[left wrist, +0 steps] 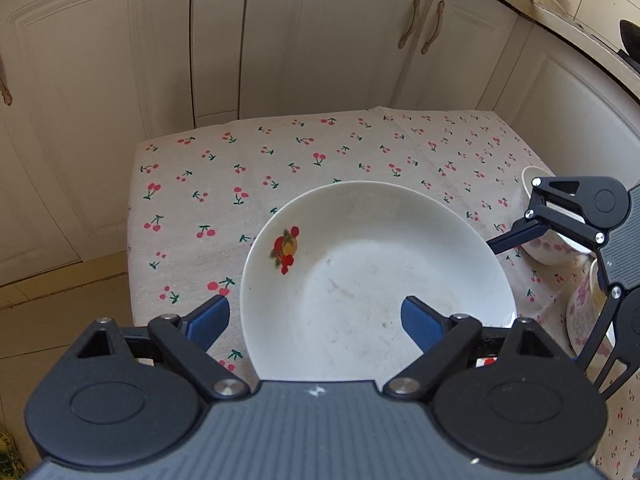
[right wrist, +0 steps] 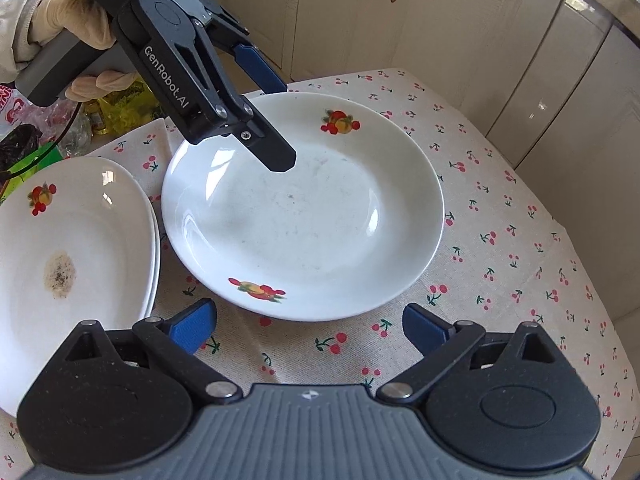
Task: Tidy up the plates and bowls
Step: 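Move the left tool to the plain fruit-decal plate and grasp its rim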
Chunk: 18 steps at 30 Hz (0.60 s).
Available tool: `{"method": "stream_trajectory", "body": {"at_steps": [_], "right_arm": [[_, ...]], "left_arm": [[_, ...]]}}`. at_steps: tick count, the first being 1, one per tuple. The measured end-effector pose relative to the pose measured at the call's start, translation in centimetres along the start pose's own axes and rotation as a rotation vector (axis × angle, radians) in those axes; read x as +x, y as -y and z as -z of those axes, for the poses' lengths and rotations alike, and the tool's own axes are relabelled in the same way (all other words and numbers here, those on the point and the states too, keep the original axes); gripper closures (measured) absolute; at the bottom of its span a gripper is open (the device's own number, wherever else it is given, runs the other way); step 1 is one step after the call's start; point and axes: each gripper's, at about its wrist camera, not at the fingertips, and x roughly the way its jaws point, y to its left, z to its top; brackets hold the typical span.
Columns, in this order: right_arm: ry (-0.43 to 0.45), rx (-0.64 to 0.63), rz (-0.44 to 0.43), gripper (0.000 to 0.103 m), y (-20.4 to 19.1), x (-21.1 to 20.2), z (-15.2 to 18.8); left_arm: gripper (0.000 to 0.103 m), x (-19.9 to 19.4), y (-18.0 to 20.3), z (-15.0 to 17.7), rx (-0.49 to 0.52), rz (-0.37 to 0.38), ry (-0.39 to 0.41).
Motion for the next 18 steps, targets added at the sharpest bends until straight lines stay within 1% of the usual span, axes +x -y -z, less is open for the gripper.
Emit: {"method": "stream_trajectory", "body": {"at_steps": [4,6,8,18], "right_arm": [[-0.024,0.007,-0.021,0.008,0.4,0.7,-0.2],[-0.029,0.006,-0.029,0.008,0.5,1.1,-0.3],[-0.029,0.015,-0.052,0.008,0.8,1.3,-0.4],[-0.007,0.006,-0.074,0.004,1.2,1.6,-0.3]], "left_arm": [[0.012,0.8,0.1,-0.1,0.010,0.023,-0.014],[0.012,1.0,0.2,-0.2,0.013,0.041,-0.019],[0.012,1.3,0.3,-0.3,0.019,0.041,-0.028],[0.013,2.3,-0.2,-1.1,0.043,0.082,-0.071]]}}
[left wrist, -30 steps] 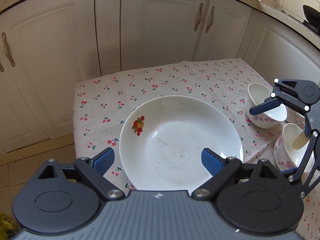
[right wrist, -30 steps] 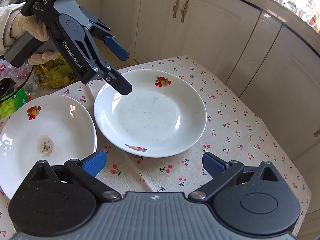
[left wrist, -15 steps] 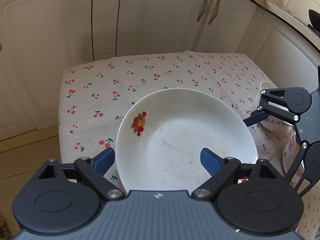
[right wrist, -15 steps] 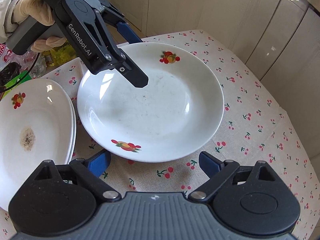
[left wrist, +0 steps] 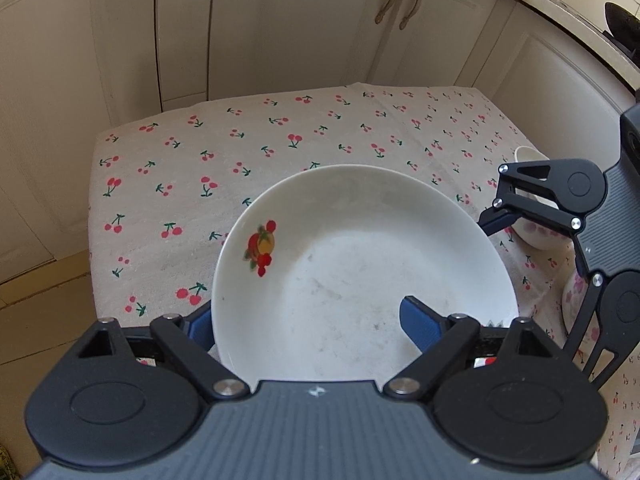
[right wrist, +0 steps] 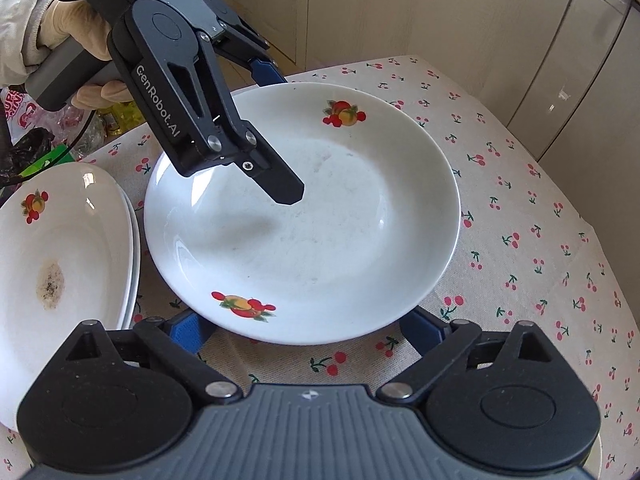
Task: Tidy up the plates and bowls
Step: 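Move the left tool to the plain fruit-decal plate and grasp its rim, then lift the fruit-decal plate with the left tool and carry it toward the stacked plates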
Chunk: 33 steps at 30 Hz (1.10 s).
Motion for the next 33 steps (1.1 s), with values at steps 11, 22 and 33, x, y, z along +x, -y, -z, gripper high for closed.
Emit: {"method": "stream_trajectory", "body": {"at_steps": [11,22,33], "right_arm": [[0.048,-0.013,0.018,0.004,-0.6,-0.4,0.2],[0.124,0.007,0.033,0.004,-1.2,-1.9,1.1],[0.144,0.008,0.053,0.004,-1.5,-2.6,1.2]], "left_arm": [[0.012,0.3,-0.3,-0.5,0.010,0.030,-0.004],[0.012,0.1,-0.4,-0.5,0.005,0.055,-0.006],[0.012,-0.8,0.2,-0.6,0.005,0.064,0.014]]}}
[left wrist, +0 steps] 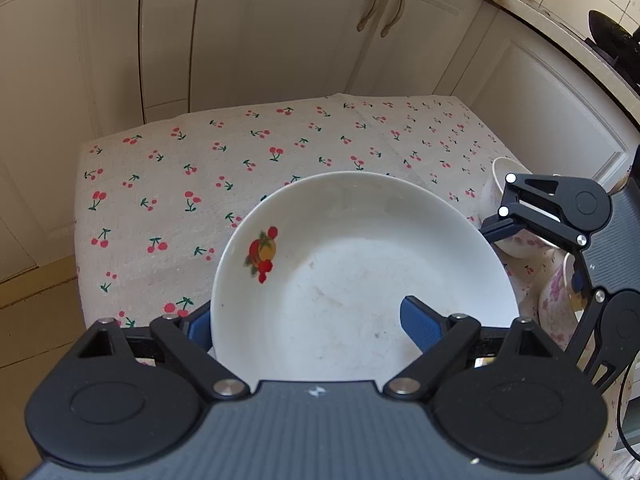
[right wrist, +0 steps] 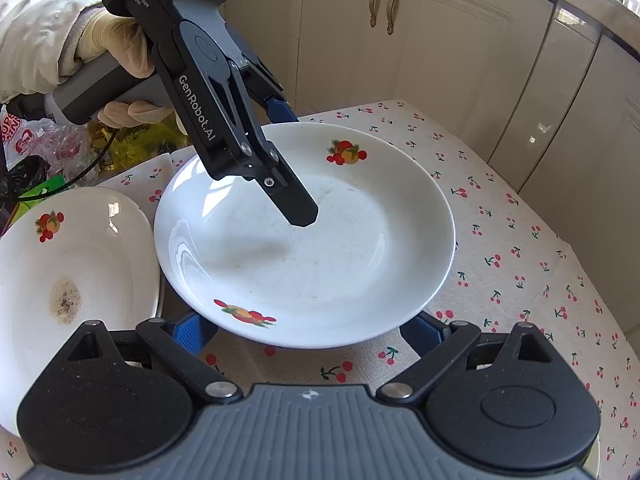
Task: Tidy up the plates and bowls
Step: 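Lift the fruit-decal plate with the left tool and carry it toward the stacked plates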
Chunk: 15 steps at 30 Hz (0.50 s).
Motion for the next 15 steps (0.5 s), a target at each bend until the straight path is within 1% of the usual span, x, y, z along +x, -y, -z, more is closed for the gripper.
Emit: {"method": "stream_trajectory", "body": {"at_steps": [7,15], "right_arm": [[0.008,0.000,0.007,0.004,-0.4,-1.2,-0.1],[0.034,-0.001,0.016,0.004,-1.6,-3.7,-0.3]], "left_arm": [[0.012,-0.9,1.2,-0.1,0.010,-0.010,0.008],[0.012,-3.1,3.1,0.2,0.016,-0.022,0.032]]}}
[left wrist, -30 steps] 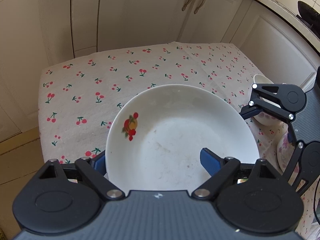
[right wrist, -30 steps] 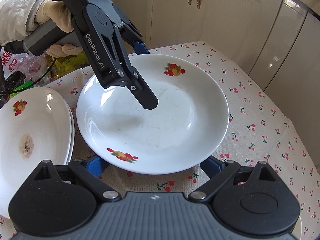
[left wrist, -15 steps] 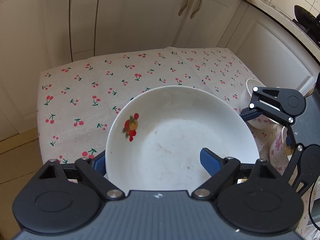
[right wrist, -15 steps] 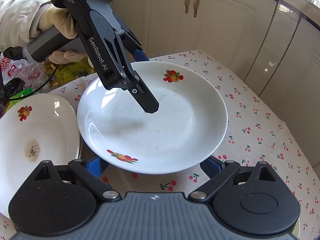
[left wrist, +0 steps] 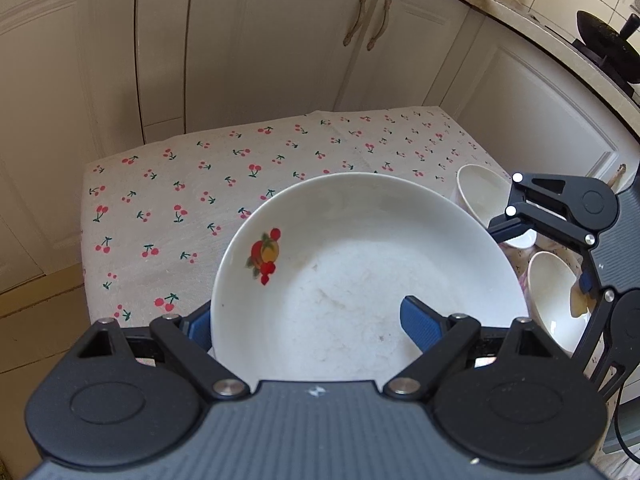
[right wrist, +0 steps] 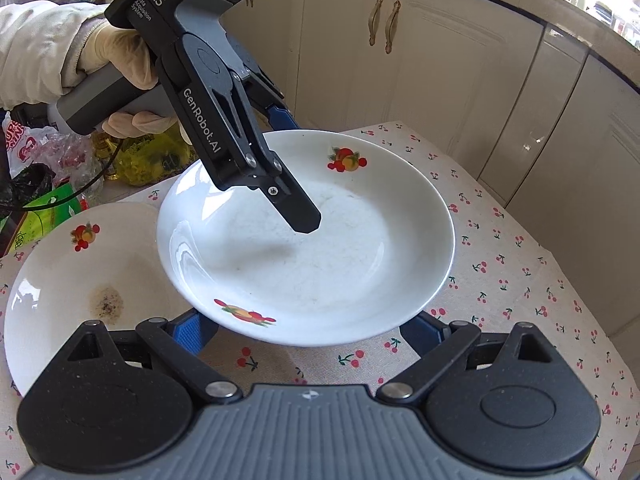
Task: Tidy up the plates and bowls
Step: 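Lift the fruit-decal plate with the left tool and carry it toward the stacked plates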
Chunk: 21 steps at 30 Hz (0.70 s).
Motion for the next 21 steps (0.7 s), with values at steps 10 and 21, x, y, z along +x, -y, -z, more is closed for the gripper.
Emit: {"method": "stream_trajectory", "body": {"at_steps": [10,21], "right_arm": [[0.026,-0.020,0.017,0.004,-3.1,-3.0,0.4],[0.042,-0.029,0.020,0.004,-7.2,-5.5,1.8]], "left_arm": [[0.012,-3.2,3.0,1.8,0.019,-0.025,0.016],[0.012,-6.0,5.8,5.0,0.019,-0.044,0.029]]}}
